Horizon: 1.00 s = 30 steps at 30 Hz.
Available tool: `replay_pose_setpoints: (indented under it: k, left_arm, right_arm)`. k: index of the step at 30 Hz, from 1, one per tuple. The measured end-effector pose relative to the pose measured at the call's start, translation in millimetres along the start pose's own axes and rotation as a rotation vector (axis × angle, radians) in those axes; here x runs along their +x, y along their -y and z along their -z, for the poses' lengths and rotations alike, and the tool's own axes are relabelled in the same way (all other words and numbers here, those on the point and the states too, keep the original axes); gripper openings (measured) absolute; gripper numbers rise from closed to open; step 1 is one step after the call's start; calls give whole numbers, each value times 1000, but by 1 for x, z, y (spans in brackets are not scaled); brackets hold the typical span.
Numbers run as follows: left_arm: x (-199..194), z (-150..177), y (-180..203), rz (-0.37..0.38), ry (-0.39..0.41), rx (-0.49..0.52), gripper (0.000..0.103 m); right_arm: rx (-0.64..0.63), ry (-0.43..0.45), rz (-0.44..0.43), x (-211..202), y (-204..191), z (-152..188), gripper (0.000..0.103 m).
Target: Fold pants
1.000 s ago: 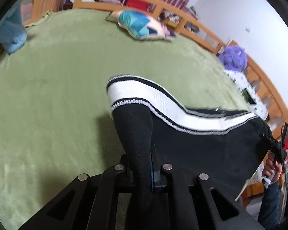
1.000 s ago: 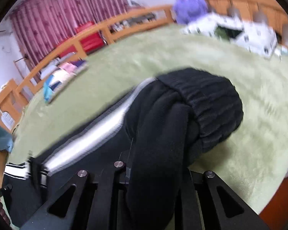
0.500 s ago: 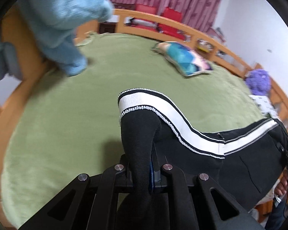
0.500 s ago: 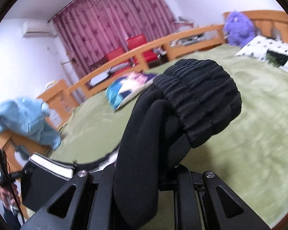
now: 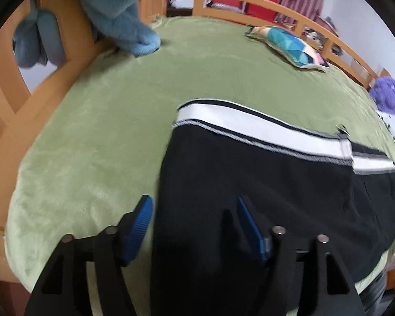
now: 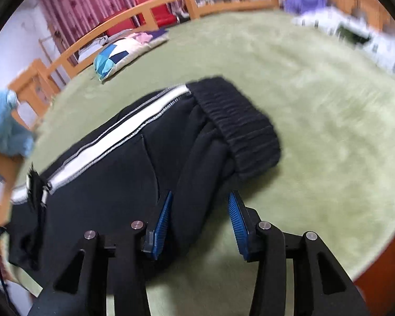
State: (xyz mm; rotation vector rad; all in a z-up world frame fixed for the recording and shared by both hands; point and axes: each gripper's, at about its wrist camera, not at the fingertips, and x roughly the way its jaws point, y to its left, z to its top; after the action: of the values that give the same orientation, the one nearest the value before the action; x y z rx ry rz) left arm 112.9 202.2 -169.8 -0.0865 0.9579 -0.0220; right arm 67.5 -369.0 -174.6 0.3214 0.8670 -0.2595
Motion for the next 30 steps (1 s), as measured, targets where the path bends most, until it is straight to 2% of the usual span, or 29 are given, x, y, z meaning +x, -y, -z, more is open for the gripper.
replay_pose_setpoints:
  k: [3, 5, 7, 12, 16, 19, 20, 21, 22, 24, 25, 27, 30]
  left_arm:
    - [-1, 20, 17, -7, -5, 47, 77]
    - [8, 36, 28, -90, -8, 90, 78]
    - [8, 44, 33, -126, 0, 95, 78]
    - [-18, 40, 15, -33, -12, 11, 78]
    - [-34, 47, -3, -30, -1, -35, 78]
    - [-41, 53, -18, 2, -11, -95, 78]
    - [-43, 55, -22, 17, -14, -115, 78]
    - [-43, 57, -25, 25, -17, -130, 78]
    - [-45, 58, -27, 31, -18, -138, 78]
    - [-48, 60, -30, 46, -12, -147, 78]
    - [-51, 61, -30, 55, -8, -146, 78]
    - [-56, 63, -29, 64, 3, -141, 78]
    - [-57, 63, -31, 76, 10, -145, 78]
  right_arm:
    - [-74, 75, 4, -28, -22, 4, 44]
    - [-127, 90, -31, -38, -42, 8, 44]
    - [-176, 98, -82, -41, -69, 12, 44]
    - [-306, 55, -243, -32, -159, 29, 44]
    - [-386, 2, -373, -27, -217, 57, 44]
    - [-393, -55, -461, -24, -241, 73, 43]
    - [-396, -68, -486, -22, -250, 78, 41]
    - [-402, -78, -498, -20, -257, 83, 35]
    - [-419, -96, -500, -18, -264, 89, 23]
    - [-452, -143, -487, -12, -269, 100, 8]
    - [-448, -146, -484, -12, -268, 104, 7]
    - [-418, -119, -545, -24, -256, 107, 7]
    - [-405, -160, -627, -33, -249, 117, 7]
